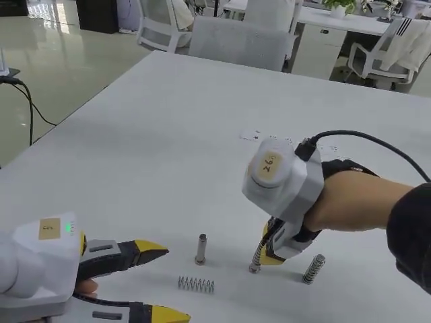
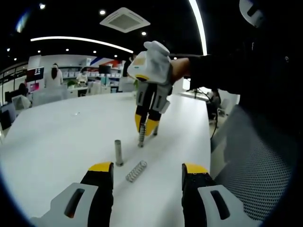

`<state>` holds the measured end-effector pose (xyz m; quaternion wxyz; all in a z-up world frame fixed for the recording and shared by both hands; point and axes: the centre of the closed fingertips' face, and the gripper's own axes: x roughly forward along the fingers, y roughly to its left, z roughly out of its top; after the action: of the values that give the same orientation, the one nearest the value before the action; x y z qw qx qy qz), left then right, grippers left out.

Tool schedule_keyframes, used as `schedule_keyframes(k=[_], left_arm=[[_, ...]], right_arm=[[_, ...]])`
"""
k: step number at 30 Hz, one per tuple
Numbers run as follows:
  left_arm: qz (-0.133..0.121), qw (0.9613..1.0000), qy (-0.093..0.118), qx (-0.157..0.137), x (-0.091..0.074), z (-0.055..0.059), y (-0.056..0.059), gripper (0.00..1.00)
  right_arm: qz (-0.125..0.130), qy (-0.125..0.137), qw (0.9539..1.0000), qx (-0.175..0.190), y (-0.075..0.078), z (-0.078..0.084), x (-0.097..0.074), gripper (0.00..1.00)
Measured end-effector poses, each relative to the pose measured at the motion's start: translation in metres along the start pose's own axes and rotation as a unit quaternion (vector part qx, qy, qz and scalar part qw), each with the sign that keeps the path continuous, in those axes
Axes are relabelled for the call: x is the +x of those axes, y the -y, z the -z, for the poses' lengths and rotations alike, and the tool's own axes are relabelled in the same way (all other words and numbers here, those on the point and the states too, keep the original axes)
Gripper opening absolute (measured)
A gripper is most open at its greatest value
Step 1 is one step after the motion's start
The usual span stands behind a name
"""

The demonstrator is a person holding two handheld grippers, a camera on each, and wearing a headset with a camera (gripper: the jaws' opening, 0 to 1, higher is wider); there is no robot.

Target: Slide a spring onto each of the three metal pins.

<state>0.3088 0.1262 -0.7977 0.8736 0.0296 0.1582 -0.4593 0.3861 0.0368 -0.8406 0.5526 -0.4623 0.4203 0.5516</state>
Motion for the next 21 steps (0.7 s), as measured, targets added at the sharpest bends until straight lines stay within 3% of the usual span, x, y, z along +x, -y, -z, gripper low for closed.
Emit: schedule_keyframes(k=[11,21], left_arm=[[0.001,1.0000,-0.001,0.000,0.000,0.001,0.000,0.53],[0.001,1.0000,-0.001,0.001,0.000,0.000,0.000,0.53]], right_arm=[[-0.006,-0.008,0.9999,0.003,-0.002,0.007,0.011,0.09],[-0.006,-0.001,0.9999,0.008,-0.002,0.006,0.012,0.09]])
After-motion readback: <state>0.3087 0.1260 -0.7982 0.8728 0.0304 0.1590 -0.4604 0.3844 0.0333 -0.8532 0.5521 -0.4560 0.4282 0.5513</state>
